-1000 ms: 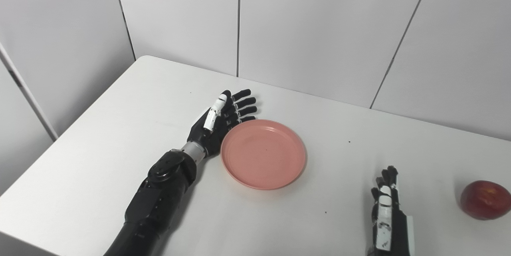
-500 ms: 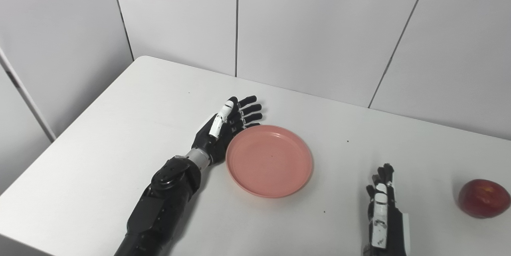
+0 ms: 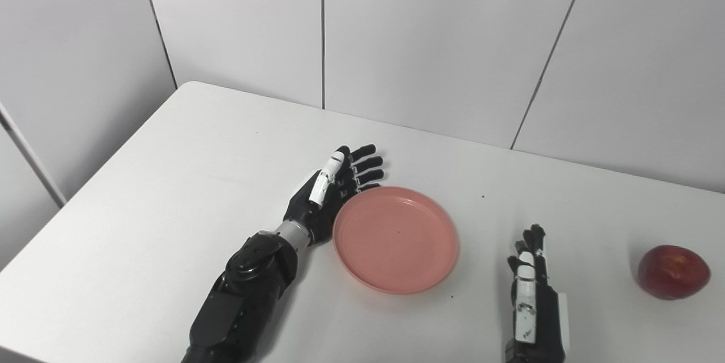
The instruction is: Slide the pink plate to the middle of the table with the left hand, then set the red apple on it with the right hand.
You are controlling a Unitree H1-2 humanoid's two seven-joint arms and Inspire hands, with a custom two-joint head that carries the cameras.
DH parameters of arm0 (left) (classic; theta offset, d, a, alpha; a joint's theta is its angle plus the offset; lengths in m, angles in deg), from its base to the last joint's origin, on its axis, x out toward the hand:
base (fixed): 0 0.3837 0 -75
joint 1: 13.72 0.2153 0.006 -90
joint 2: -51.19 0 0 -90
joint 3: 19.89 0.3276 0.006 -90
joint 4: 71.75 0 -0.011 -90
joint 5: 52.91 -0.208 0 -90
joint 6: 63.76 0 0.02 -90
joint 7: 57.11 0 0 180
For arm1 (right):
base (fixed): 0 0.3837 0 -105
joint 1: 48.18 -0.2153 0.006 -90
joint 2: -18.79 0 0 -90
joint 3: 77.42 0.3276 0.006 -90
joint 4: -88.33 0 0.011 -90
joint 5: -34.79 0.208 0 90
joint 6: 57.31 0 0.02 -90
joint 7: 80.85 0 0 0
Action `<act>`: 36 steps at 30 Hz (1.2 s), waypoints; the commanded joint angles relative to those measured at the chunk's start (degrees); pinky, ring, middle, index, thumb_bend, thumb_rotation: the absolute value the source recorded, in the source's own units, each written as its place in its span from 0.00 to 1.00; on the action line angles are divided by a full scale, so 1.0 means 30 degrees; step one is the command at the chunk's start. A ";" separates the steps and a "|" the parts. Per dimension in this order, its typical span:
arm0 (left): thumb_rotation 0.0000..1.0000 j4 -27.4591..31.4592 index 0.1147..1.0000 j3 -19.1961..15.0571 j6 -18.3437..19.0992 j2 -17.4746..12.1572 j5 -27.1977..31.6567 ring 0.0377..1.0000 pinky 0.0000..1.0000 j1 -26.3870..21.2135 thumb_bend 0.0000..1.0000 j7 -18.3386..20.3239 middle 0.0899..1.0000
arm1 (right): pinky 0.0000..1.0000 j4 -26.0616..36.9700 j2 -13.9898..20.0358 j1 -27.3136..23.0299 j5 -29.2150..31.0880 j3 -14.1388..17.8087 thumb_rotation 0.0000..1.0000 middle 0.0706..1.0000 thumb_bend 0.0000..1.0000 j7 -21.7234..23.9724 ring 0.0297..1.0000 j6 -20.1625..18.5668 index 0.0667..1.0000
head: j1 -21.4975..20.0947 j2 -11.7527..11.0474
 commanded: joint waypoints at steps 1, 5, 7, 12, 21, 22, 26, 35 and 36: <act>1.00 0.0139 0.83 0.0354 0.0277 0.0340 -0.0515 0.87 0.85 0.0227 0.34 -0.0338 0.86 | 0.96 0.0813 -0.0322 -0.0295 0.0017 -0.0039 1.00 0.99 0.20 -0.0087 0.98 -0.0073 0.99 | -0.0076 0.0092; 1.00 0.0508 0.85 0.0555 0.0294 0.0698 -0.0961 0.88 0.87 0.0376 0.35 -0.0670 0.87 | 0.97 0.0813 -0.0275 -0.0385 -0.0405 -0.0086 1.00 0.98 0.21 -0.0201 0.98 -0.0130 0.99 | -0.0255 0.0299; 1.00 0.0742 0.86 0.0697 0.0382 0.0830 -0.1106 0.89 0.88 0.0471 0.35 -0.0747 0.88 | 0.98 0.0801 -0.0289 -0.0421 -0.0365 -0.0071 1.00 0.99 0.22 -0.0180 0.98 -0.0130 0.99 | -0.0425 0.0407; 1.00 0.1322 0.87 0.1115 0.0338 0.0993 -0.1228 0.90 0.89 0.0882 0.37 -0.0655 0.90 | 0.99 0.0965 -0.0455 -0.0481 -0.0872 -0.0030 1.00 0.97 0.24 -0.0525 0.97 -0.0436 0.97 | -0.0748 0.0604; 1.00 0.1699 0.88 0.1497 0.0785 0.1101 -0.1079 0.90 0.89 0.1390 0.35 -0.0330 0.90 | 1.00 0.1393 -0.0594 -0.0666 -0.0926 0.0322 1.00 0.96 0.27 -0.0871 0.97 -0.0947 0.96 | -0.1369 0.0898; 1.00 0.1689 0.88 0.1497 0.0758 0.1096 -0.1072 0.90 0.90 0.1412 0.35 -0.0306 0.90 | 1.00 0.1516 -0.0610 -0.0666 -0.1014 0.0356 1.00 0.96 0.28 -0.0898 0.97 -0.1077 0.96 | -0.1562 0.0963; 1.00 0.1628 0.87 0.1580 0.0558 0.1051 -0.1264 0.89 0.88 0.1571 0.36 -0.0318 0.89 | 1.00 0.2054 -0.0613 -0.0691 -0.1228 0.0428 1.00 0.96 0.29 -0.1016 0.97 -0.1493 0.96 | -0.2029 0.1118; 1.00 0.1518 0.88 0.1237 0.0490 0.0878 -0.1021 0.90 0.89 0.1710 0.36 0.0032 0.90 | 0.98 0.2898 -0.0355 -0.1182 -0.2233 0.0482 1.00 0.96 0.28 -0.1319 0.96 -0.1566 0.95 | -0.4117 0.1238; 1.00 0.1571 0.88 0.1179 0.0555 0.0873 -0.1026 0.89 0.89 0.1717 0.36 0.0033 0.90 | 0.97 0.3097 -0.0320 -0.1254 -0.2461 0.0485 1.00 0.95 0.28 -0.1369 0.95 -0.1717 0.95 | -0.4356 0.1274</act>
